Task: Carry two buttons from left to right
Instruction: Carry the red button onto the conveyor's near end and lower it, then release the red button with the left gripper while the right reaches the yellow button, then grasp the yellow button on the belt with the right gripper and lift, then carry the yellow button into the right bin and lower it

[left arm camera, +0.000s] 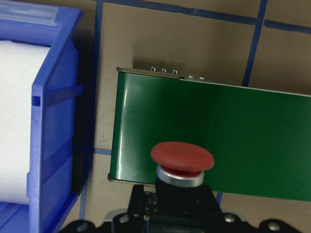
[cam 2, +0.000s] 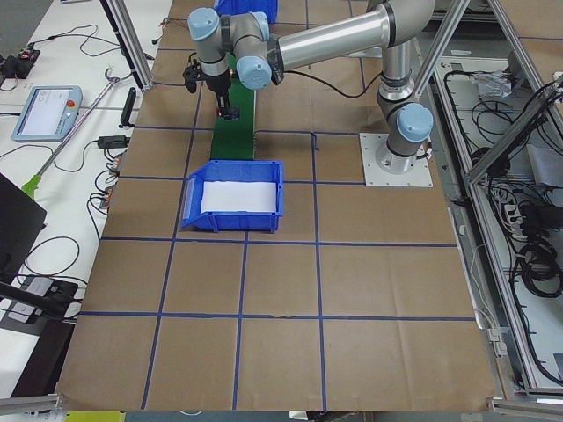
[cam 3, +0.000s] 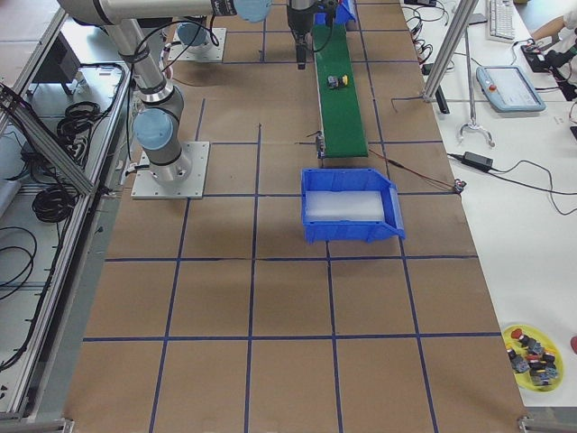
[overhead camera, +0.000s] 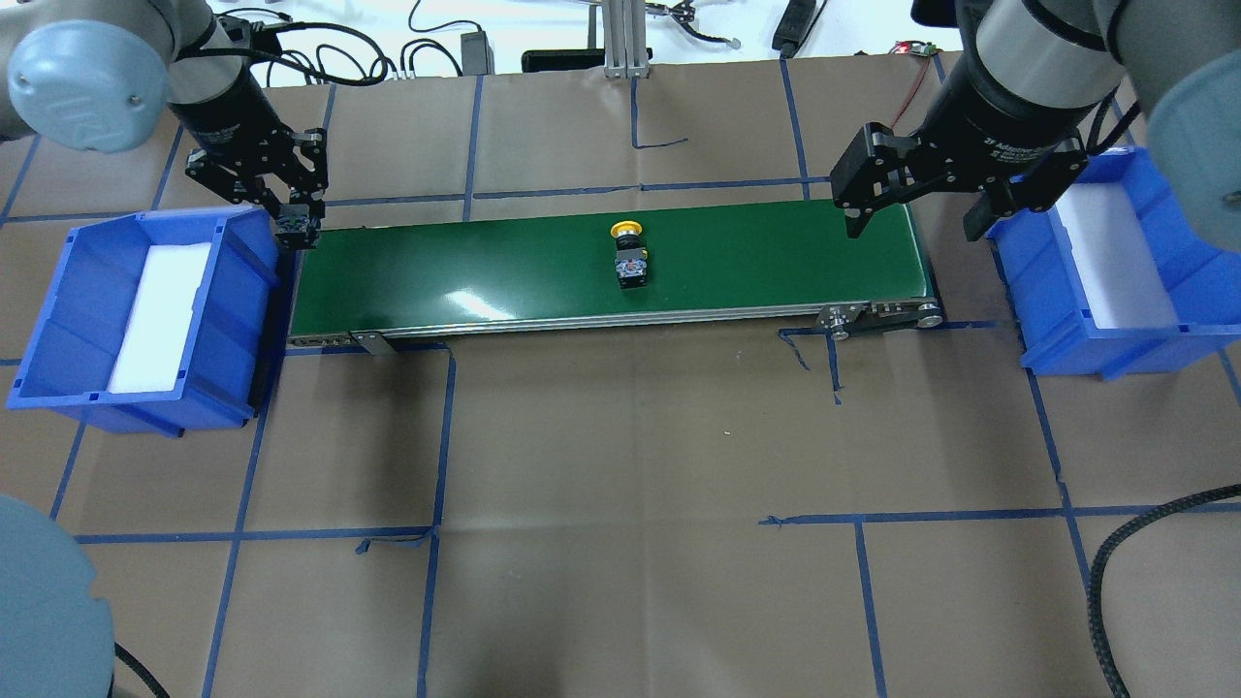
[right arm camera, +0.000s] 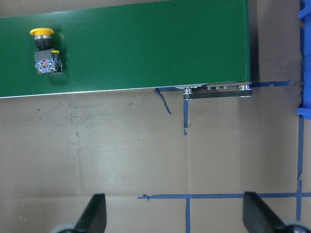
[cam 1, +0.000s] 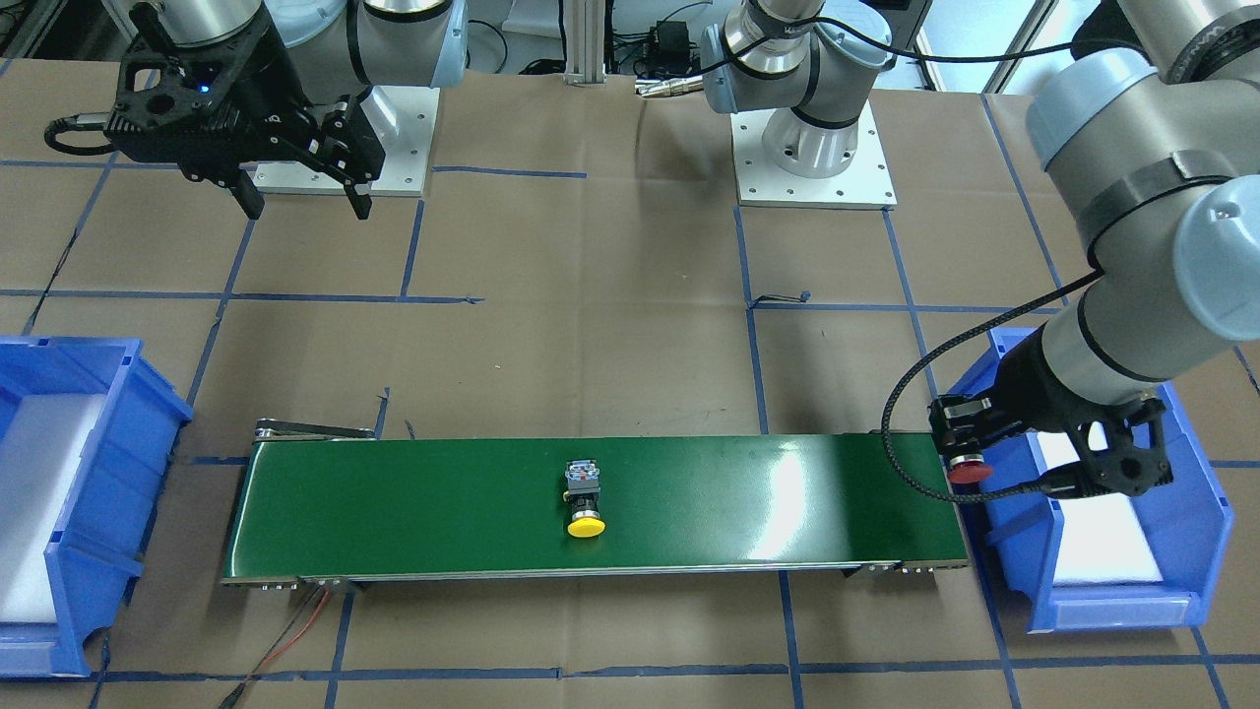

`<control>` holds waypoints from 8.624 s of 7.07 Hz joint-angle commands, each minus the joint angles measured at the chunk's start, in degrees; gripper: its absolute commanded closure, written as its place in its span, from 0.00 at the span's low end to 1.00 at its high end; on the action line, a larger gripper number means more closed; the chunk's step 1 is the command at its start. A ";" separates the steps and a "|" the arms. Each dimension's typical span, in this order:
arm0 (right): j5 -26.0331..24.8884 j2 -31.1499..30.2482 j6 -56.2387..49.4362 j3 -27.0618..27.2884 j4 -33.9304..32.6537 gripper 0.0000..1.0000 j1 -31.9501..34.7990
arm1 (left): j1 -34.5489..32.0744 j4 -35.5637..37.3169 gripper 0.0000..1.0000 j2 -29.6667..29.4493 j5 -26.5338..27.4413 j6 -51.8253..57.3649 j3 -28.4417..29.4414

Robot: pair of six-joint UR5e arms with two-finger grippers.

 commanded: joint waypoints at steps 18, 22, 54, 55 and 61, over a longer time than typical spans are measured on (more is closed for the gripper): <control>3.34 20.09 0.14 1.89 -27.47 0.00 0.48 | -2.29 -12.56 0.01 6.24 -0.44 -0.28 4.71; 3.70 26.69 0.84 1.19 -30.05 0.00 0.48 | -8.10 -15.60 0.01 14.07 -0.09 -0.19 0.45; -3.24 27.14 -29.92 11.64 -33.74 0.93 -32.92 | -6.43 -11.30 0.01 16.62 -0.26 0.86 -3.17; -3.24 27.15 -30.01 11.56 -33.74 0.90 -32.92 | -6.43 -11.30 0.01 16.54 -0.26 0.86 -3.17; -2.46 26.71 -30.10 9.11 -33.74 0.01 -32.92 | -6.43 -11.30 0.01 16.62 -0.44 0.78 -3.26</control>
